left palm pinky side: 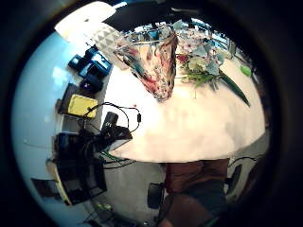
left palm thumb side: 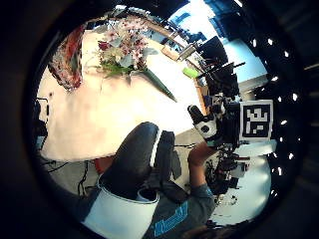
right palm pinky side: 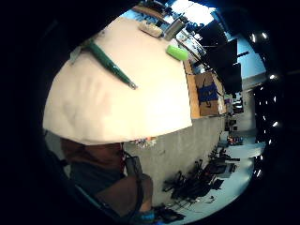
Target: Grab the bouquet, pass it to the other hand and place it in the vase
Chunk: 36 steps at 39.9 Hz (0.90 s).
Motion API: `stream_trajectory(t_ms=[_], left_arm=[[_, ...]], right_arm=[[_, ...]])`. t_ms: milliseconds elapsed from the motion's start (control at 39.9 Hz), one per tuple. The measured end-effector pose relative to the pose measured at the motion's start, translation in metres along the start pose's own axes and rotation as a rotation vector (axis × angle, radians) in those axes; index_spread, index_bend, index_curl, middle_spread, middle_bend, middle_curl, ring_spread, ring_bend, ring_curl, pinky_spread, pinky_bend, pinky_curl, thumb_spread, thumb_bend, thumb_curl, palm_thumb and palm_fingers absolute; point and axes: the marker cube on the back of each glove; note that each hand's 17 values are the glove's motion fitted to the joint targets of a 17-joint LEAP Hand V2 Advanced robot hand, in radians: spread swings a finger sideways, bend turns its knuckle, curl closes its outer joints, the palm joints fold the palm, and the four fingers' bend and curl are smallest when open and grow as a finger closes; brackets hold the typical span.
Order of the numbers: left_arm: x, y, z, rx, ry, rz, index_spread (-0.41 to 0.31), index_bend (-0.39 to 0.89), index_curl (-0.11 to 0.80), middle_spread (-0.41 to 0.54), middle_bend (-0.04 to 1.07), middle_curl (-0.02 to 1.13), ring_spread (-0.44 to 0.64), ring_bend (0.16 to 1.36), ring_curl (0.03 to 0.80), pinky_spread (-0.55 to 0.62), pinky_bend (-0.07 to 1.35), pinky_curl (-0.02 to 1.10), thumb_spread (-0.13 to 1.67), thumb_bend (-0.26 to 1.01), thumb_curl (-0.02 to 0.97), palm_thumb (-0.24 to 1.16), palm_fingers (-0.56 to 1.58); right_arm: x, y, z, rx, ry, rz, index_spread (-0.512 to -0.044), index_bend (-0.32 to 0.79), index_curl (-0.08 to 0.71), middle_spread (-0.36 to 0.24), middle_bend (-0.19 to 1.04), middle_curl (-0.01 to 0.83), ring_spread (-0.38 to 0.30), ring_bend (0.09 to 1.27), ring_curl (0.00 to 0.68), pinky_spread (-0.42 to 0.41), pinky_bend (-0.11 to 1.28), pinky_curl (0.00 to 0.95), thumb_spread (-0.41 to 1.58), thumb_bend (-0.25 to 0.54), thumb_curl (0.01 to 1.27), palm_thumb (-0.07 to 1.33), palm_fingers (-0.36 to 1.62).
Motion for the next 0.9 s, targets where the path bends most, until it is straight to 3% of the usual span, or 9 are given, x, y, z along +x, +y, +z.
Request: stream_trajectory(t_ms=[125, 301, 552, 903], left_arm=[[0.0, 0.004, -0.002, 0.0, 0.008, -0.002, -0.098, 0.14, 0.082, -0.006, 0.23, 0.12, 0.18, 0.49, 0.148, 0.33, 0.24, 0.09, 0.61, 0.04, 0.082, 0.13, 0.33], [0.0, 0.002, 0.002, -0.022, 0.016, -0.002, -0.128, 0.15, 0.137, -0.002, 0.22, 0.18, 0.24, 0.53, 0.192, 0.43, 0.24, 0.14, 0.81, 0.0, 0.135, 0.14, 0.3], [0.003, 0.001, 0.004, -0.053, 0.016, -0.002, -0.141, 0.14, 0.189, -0.001, 0.22, 0.24, 0.27, 0.54, 0.217, 0.48, 0.23, 0.19, 0.91, -0.02, 0.19, 0.14, 0.27], [-0.006, -0.004, 0.013, -0.048, 0.019, -0.002, -0.145, 0.14, 0.232, 0.0, 0.21, 0.29, 0.28, 0.55, 0.238, 0.5, 0.22, 0.24, 0.95, -0.03, 0.238, 0.13, 0.26]], right_arm=[[-0.002, 0.005, -0.005, -0.007, 0.004, -0.003, -0.27, 0.15, 0.094, 0.041, 0.23, 0.098, 0.129, 0.21, 0.062, 0.235, 0.43, 0.149, 0.72, 0.153, 0.07, 0.26, 0.23], [-0.005, 0.008, -0.012, 0.002, -0.003, -0.015, -0.339, 0.15, 0.146, 0.055, 0.23, 0.154, 0.173, 0.22, 0.1, 0.301, 0.43, 0.202, 0.99, 0.138, 0.11, 0.28, 0.19], [-0.005, 0.002, -0.012, 0.014, 0.001, -0.032, -0.372, 0.15, 0.191, 0.067, 0.23, 0.208, 0.199, 0.23, 0.135, 0.335, 0.44, 0.247, 1.15, 0.096, 0.16, 0.3, 0.17], [0.006, -0.005, 0.001, 0.019, -0.029, -0.049, -0.376, 0.13, 0.222, 0.072, 0.22, 0.26, 0.211, 0.24, 0.173, 0.347, 0.45, 0.292, 1.21, 0.033, 0.21, 0.33, 0.13]])
